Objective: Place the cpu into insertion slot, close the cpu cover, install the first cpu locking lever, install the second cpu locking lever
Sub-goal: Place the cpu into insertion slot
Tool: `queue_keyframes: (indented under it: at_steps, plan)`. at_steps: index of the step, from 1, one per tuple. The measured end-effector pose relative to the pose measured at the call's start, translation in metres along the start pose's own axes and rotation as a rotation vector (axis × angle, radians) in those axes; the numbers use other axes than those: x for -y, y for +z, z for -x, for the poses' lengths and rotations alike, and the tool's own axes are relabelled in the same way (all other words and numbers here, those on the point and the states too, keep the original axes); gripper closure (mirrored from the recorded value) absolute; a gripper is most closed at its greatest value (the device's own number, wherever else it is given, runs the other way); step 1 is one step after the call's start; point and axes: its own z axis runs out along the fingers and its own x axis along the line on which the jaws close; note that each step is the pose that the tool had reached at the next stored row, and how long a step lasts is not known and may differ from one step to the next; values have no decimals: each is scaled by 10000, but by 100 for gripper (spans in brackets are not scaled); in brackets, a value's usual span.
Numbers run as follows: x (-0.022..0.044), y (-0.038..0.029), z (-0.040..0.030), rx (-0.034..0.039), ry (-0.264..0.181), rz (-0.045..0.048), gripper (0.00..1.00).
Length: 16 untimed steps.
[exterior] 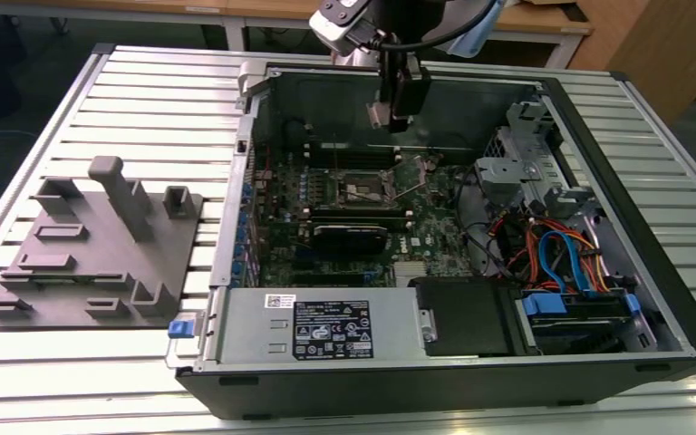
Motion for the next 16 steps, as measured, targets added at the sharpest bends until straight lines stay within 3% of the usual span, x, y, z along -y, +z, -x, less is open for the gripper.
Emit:
queue_keyframes:
  at_steps: [11,16]
  plan:
    - [1,10,0,2,22,0,46]
    - [4,53,1,6,77,-34,46]
